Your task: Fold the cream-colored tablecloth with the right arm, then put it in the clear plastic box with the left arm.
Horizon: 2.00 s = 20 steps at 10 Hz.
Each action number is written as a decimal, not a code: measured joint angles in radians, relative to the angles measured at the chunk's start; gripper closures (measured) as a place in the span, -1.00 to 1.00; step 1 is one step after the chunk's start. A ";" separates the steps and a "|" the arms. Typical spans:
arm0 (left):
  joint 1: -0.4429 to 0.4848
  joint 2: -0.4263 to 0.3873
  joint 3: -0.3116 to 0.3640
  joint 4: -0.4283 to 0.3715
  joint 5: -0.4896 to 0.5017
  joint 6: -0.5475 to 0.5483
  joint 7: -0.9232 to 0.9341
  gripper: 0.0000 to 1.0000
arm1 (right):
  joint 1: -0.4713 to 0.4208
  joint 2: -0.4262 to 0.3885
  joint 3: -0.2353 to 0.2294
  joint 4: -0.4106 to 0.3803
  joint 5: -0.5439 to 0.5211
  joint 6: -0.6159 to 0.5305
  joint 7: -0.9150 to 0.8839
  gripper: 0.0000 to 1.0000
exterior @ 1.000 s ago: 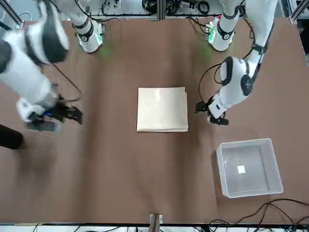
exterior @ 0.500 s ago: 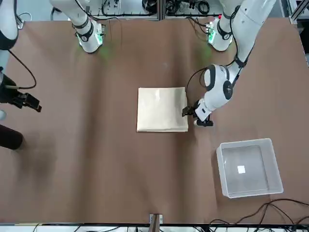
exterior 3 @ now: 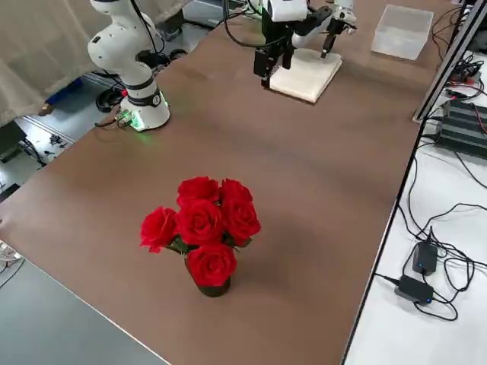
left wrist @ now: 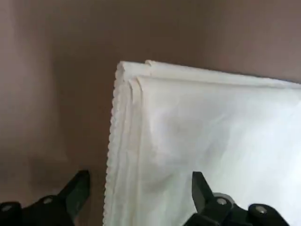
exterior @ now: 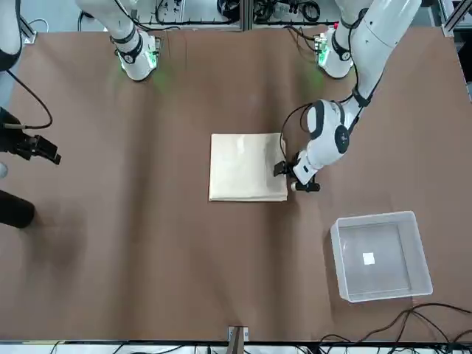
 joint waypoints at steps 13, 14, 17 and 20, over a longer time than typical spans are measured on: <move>0.002 0.030 -0.026 0.069 -0.001 -0.010 -0.036 0.92 | -0.021 -0.002 0.000 0.040 0.002 0.033 0.258 -1.00; 0.004 0.017 -0.024 0.073 -0.001 -0.037 -0.036 0.91 | -0.021 -0.002 0.000 0.040 0.002 0.041 0.266 -1.00; 0.060 -0.088 -0.005 0.084 0.021 -0.198 -0.034 0.91 | -0.021 -0.002 0.000 0.040 0.002 0.043 0.269 -1.00; 0.139 -0.194 0.010 0.085 0.143 -0.375 -0.038 0.91 | -0.020 -0.002 0.001 0.040 0.002 0.045 0.271 -1.00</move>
